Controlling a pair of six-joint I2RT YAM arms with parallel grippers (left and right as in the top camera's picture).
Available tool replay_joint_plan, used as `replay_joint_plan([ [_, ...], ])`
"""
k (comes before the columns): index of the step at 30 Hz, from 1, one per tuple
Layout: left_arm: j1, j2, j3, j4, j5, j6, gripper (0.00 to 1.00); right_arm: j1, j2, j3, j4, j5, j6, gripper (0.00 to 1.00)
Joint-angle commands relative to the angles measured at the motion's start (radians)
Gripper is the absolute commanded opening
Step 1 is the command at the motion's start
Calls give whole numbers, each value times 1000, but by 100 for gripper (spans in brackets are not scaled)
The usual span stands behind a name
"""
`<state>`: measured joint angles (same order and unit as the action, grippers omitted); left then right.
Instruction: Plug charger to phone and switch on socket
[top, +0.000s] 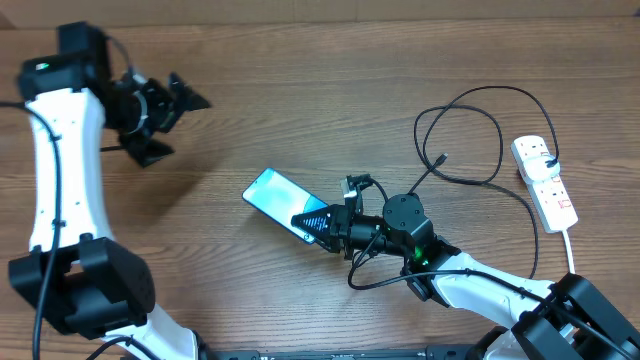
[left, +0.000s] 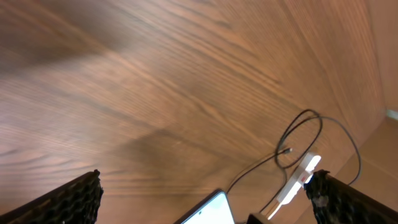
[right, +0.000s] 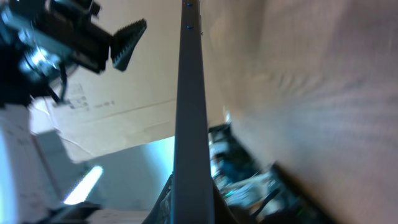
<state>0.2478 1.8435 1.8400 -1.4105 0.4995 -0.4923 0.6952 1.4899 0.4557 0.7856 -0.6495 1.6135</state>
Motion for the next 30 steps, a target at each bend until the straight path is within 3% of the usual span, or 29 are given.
replay_joint_plan([
  [1,51,-34,24,-42,21,152,100,5,-8,22,29,-60,218,4],
  [8,116,-53,24,-117,40,320,100,5,-8,22,39,36,486,4],
  [21,318,-366,21,-279,442,647,100,5,-8,22,92,109,489,4],
  [30,318,-533,-106,-278,437,626,98,5,-8,22,126,48,476,4],
])
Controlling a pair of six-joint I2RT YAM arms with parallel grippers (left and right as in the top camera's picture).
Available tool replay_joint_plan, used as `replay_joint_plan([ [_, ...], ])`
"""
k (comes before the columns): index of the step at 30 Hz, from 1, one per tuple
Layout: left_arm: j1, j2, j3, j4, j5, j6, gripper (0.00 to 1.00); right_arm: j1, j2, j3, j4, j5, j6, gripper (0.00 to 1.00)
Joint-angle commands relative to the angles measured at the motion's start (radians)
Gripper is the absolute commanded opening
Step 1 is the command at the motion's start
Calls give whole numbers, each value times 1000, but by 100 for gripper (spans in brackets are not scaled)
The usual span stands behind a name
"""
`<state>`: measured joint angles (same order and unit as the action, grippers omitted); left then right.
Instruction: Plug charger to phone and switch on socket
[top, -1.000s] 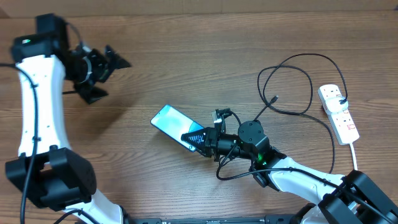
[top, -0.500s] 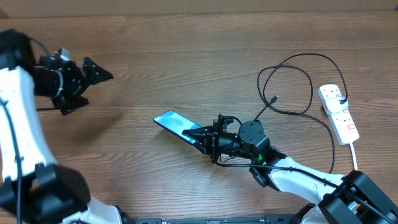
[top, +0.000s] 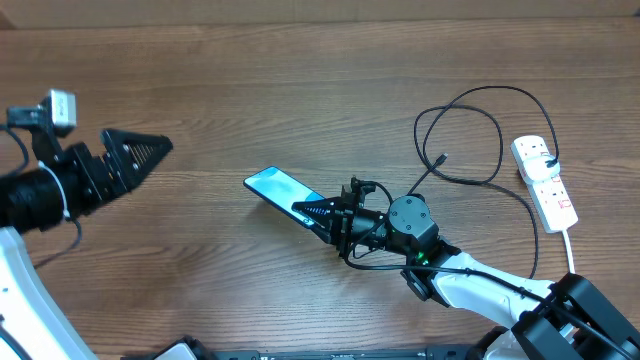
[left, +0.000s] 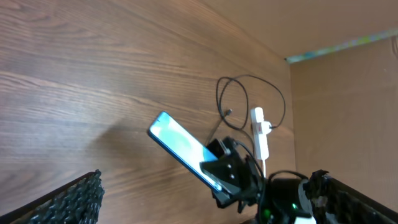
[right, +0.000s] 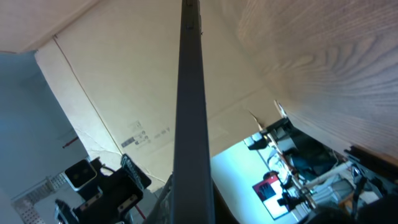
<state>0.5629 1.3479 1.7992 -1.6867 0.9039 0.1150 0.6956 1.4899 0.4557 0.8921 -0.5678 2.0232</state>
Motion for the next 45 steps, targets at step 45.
replay_joint_plan([
  [45,-513,-67,-966,1270,26,-1501,75,4,-8,24,-25,148,-239,4],
])
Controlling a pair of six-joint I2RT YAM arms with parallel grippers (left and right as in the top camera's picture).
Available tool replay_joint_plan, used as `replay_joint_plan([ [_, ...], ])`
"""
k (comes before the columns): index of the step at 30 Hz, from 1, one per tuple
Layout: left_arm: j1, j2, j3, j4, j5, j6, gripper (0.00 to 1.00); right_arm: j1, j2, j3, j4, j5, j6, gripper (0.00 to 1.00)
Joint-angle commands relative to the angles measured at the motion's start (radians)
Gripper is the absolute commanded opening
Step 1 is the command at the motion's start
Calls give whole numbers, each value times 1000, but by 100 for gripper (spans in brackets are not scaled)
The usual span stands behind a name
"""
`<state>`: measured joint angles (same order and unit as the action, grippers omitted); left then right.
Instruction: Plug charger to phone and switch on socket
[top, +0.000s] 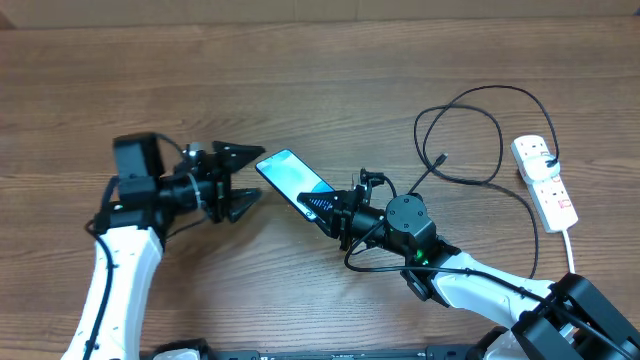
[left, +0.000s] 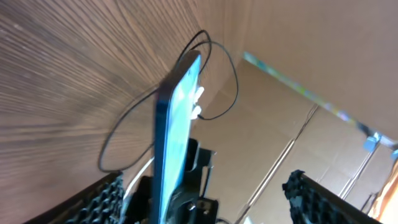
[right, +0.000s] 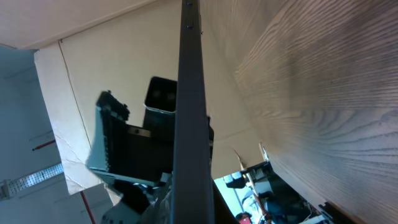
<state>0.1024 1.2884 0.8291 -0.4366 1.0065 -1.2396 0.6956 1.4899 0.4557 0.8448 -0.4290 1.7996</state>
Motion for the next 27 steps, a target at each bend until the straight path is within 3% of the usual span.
replay_joint_plan([
  [1,-75,-8,5,27,-86,-154,74,4,-8,24,29,10,-4,4],
  [8,-142,-8,5,27,-126,-155,60,5,-8,24,109,5,64,4],
  [15,-142,-8,5,31,-156,-156,35,5,-8,24,117,-77,90,4],
  [19,-143,-8,5,31,-170,-155,32,5,-8,24,117,-99,174,4],
  [27,-163,-8,5,31,-181,-156,15,5,-8,24,116,-115,295,4],
])
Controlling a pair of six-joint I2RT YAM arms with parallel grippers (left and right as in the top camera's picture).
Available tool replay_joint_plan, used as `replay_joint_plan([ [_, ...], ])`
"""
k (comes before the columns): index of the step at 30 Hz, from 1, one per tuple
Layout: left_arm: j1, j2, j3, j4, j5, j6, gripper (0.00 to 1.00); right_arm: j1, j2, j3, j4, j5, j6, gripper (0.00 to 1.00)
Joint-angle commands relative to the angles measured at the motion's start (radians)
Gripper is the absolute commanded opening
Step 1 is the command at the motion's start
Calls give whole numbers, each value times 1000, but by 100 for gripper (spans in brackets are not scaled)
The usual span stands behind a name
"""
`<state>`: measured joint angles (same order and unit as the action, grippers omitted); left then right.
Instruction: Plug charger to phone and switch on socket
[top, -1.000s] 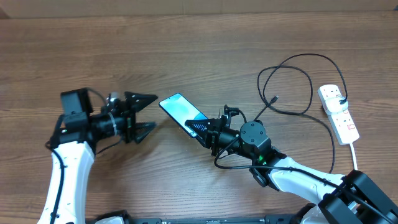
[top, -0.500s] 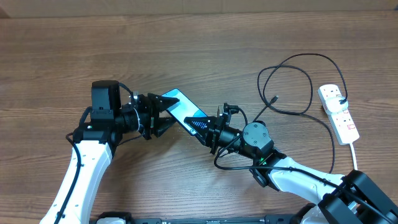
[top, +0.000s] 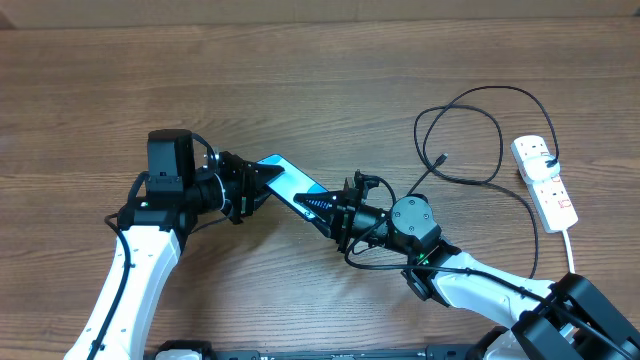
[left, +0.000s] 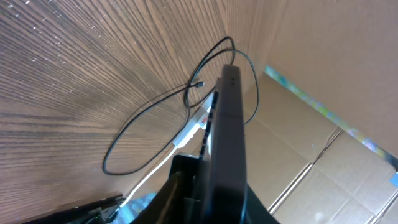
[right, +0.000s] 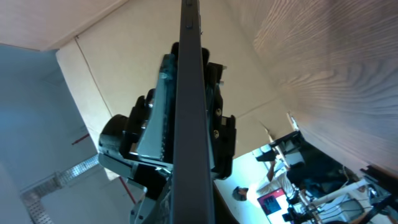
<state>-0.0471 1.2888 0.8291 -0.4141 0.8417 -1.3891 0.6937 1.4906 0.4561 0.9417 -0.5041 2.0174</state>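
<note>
The phone, screen lit blue, hangs edge-up over the table's middle, held at both ends. My left gripper is shut on its left end, and in the left wrist view the phone's dark edge fills the centre. On the other end my right gripper is shut, with the phone's edge running straight up that view. The black charger cable lies looped on the table, its free plug bare. The white socket strip lies at the right edge.
The cable loops cover the table between the right arm and the socket strip. The strip's white lead runs off toward the front right. Cardboard walls stand round the table. The left arm stretches across the front left.
My left gripper was open just left of the phone's free end. It now sits shut on that end. The right gripper still holds the other end, and the phone has shifted slightly left.
At first my left gripper was open far off at the back left while the right gripper held the phone low near the table's middle. Later the left arm was at the left edge, then open beside the phone's free end. Now both grippers hold the phone.
</note>
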Motion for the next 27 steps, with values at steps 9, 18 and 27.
replay_joint_plan([
  [9,-14,-8,5,23,-15,-5,4,6,-9,24,-95,-32,107,11],
  [18,-14,-8,5,84,-197,43,4,6,-9,23,-222,-33,103,63],
  [27,4,-8,5,68,-311,470,4,5,-9,23,-455,150,-536,100],
])
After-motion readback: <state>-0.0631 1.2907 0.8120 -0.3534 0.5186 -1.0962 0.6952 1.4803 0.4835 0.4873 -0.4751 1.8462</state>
